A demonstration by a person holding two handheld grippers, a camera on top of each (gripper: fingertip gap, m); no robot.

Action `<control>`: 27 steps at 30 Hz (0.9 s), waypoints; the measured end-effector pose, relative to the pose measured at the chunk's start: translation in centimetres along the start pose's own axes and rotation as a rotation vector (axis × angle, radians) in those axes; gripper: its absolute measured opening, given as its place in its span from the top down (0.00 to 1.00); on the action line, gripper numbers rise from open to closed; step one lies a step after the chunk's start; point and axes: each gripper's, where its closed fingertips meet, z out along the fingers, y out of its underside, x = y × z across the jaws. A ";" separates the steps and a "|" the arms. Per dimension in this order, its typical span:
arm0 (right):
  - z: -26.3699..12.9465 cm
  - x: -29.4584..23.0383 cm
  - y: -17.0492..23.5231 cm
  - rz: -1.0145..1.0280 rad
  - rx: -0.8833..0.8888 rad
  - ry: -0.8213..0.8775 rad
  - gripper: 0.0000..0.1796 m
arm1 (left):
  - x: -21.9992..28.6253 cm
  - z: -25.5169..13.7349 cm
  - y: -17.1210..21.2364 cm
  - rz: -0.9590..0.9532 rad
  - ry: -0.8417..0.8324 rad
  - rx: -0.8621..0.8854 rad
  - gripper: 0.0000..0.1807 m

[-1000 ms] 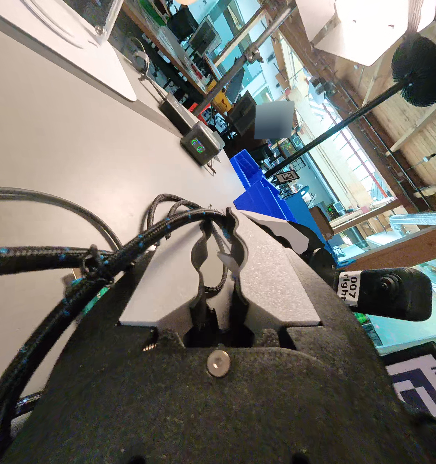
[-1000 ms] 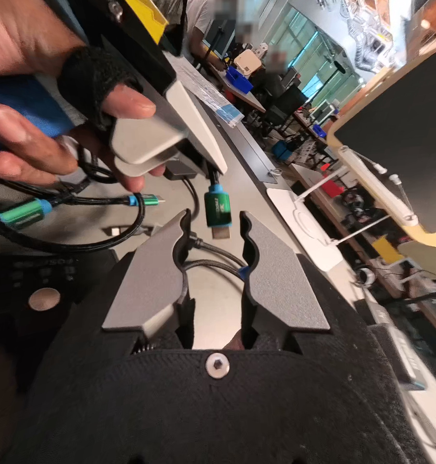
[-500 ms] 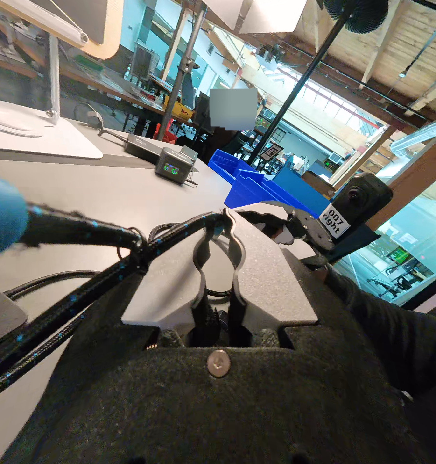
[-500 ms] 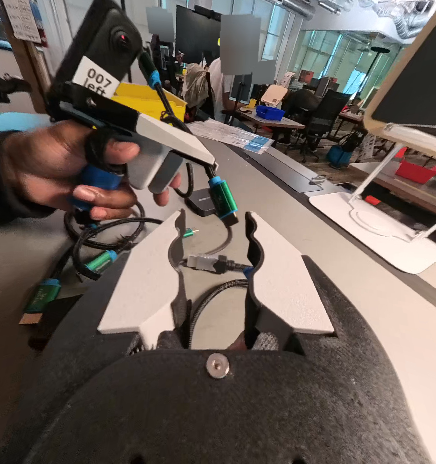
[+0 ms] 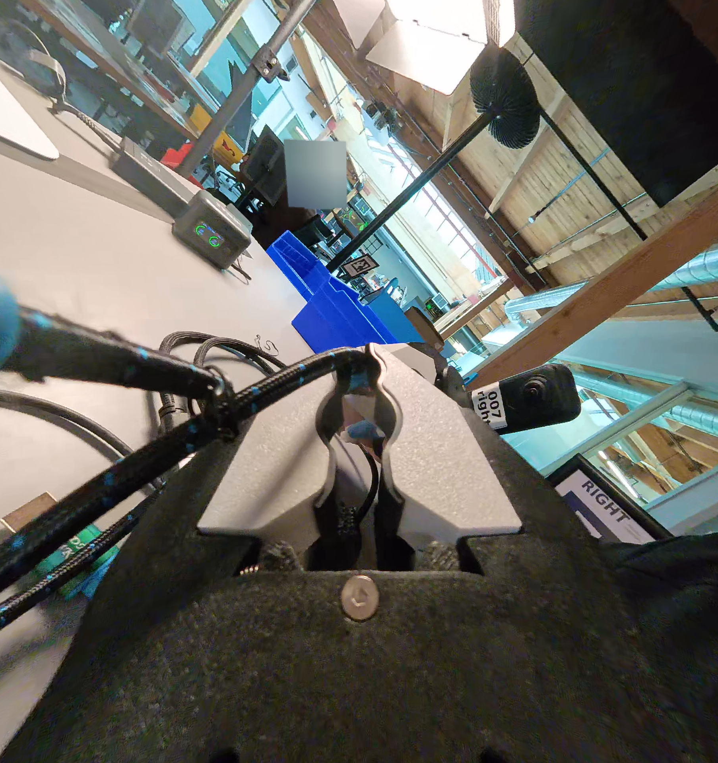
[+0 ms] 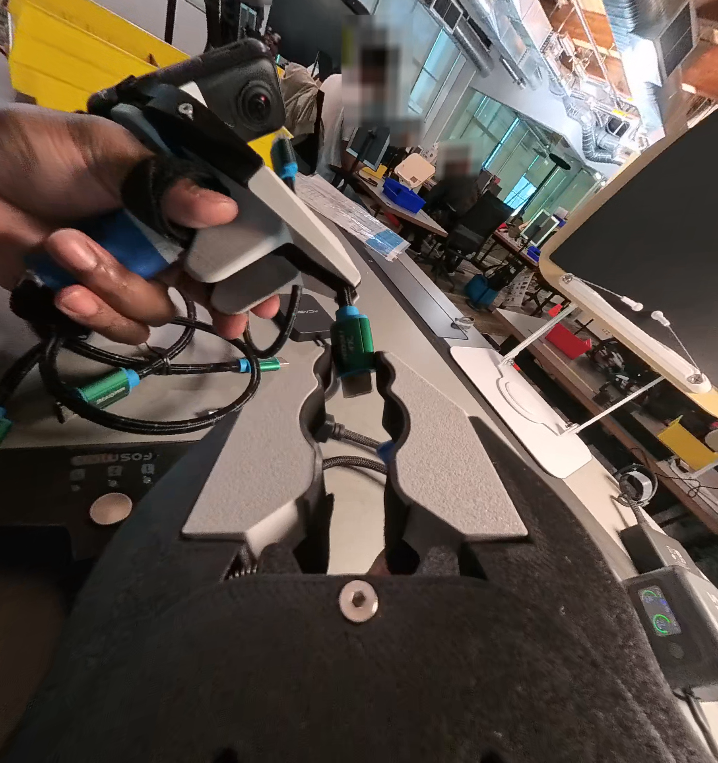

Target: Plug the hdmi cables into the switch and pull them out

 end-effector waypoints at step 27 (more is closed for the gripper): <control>-1.6 -0.5 -1.0 0.352 0.076 -0.249 0.75 | -3.3 -0.4 1.5 0.131 -0.194 -0.129 0.93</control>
